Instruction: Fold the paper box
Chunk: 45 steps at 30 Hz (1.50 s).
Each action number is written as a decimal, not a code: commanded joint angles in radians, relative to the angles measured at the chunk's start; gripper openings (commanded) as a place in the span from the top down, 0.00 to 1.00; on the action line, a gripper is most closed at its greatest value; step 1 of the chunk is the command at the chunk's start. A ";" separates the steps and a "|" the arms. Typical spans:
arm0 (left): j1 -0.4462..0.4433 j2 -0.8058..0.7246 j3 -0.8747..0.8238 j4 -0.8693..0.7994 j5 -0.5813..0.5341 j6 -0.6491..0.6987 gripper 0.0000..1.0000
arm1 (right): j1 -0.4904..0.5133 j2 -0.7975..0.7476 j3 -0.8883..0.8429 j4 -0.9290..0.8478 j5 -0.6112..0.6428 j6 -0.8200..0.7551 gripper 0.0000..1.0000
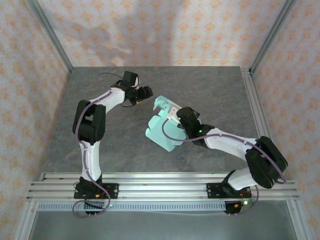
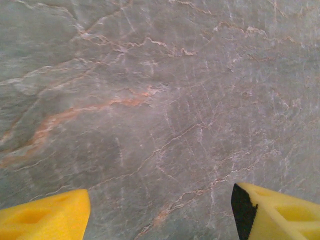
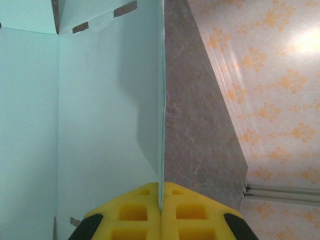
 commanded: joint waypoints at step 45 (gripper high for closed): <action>-0.064 -0.218 -0.290 0.037 0.215 0.154 0.24 | -0.011 0.168 0.104 0.013 0.044 -0.130 1.00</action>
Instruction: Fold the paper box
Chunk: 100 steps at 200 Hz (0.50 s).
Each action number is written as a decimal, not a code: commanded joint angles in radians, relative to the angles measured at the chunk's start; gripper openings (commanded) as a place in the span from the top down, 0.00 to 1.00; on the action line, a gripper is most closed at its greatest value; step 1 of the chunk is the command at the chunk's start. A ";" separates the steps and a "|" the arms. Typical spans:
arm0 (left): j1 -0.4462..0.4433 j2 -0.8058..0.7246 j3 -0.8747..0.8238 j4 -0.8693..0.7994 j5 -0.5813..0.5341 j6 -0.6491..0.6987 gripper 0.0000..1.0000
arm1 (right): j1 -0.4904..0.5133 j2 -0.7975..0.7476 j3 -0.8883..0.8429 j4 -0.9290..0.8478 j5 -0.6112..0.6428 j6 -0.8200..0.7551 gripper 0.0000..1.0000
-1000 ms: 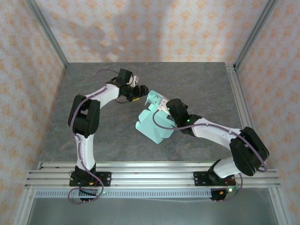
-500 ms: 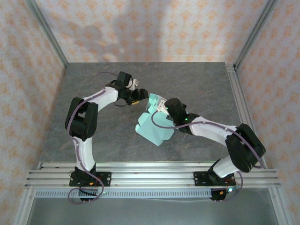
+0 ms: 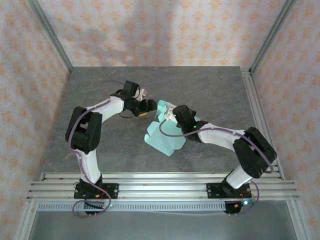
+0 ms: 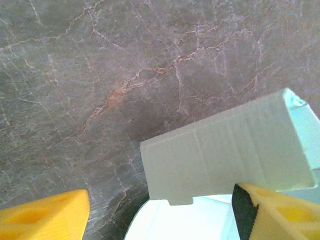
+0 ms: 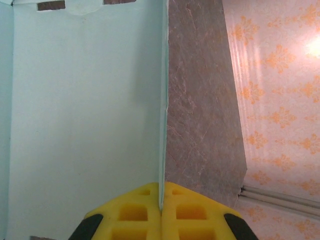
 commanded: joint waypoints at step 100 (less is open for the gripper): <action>0.033 -0.007 -0.020 0.155 -0.084 0.058 0.58 | 0.014 -0.033 0.018 -0.018 -0.012 0.026 1.00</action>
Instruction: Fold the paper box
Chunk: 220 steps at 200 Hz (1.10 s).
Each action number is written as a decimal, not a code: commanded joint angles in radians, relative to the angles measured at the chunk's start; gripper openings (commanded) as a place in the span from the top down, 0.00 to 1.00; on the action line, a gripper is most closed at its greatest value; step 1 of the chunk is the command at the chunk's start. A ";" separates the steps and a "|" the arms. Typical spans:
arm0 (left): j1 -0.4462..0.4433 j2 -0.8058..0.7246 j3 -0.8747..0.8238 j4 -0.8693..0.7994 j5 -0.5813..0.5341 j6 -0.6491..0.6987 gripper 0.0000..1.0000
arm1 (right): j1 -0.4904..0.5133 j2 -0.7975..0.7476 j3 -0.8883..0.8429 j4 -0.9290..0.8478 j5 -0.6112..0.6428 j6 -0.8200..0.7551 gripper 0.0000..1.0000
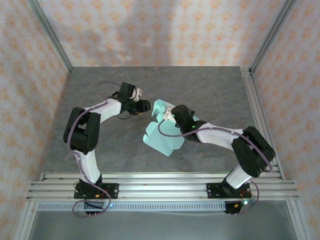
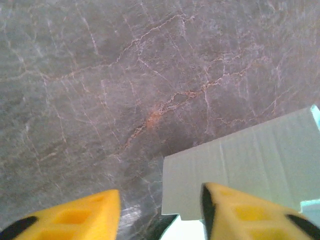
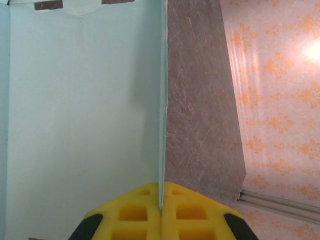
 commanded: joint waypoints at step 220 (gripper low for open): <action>-0.035 0.095 0.009 0.253 0.180 0.421 0.57 | 0.000 -0.039 0.029 -0.036 -0.039 0.031 1.00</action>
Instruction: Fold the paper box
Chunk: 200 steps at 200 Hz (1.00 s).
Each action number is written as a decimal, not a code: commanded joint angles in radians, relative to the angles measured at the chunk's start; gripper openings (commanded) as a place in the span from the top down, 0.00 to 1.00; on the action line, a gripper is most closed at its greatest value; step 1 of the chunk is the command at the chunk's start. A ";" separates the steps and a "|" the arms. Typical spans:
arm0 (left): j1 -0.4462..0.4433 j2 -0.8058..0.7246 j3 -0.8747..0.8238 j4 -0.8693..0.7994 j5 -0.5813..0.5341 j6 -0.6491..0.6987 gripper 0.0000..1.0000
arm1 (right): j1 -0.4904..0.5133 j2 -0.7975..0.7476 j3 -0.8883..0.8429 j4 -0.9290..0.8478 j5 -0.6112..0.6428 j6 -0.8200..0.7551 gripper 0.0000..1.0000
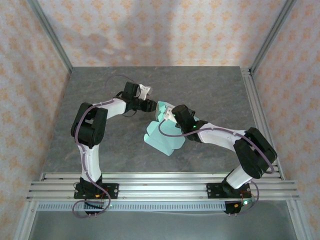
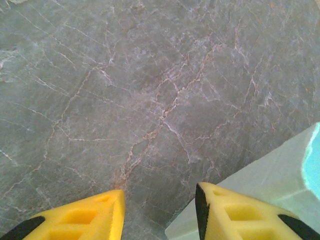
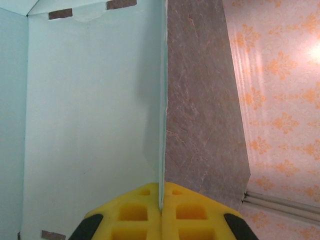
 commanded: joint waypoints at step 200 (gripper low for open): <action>-0.031 -0.074 -0.097 0.016 0.298 0.158 0.47 | -0.019 0.027 0.048 -0.011 -0.011 0.038 1.00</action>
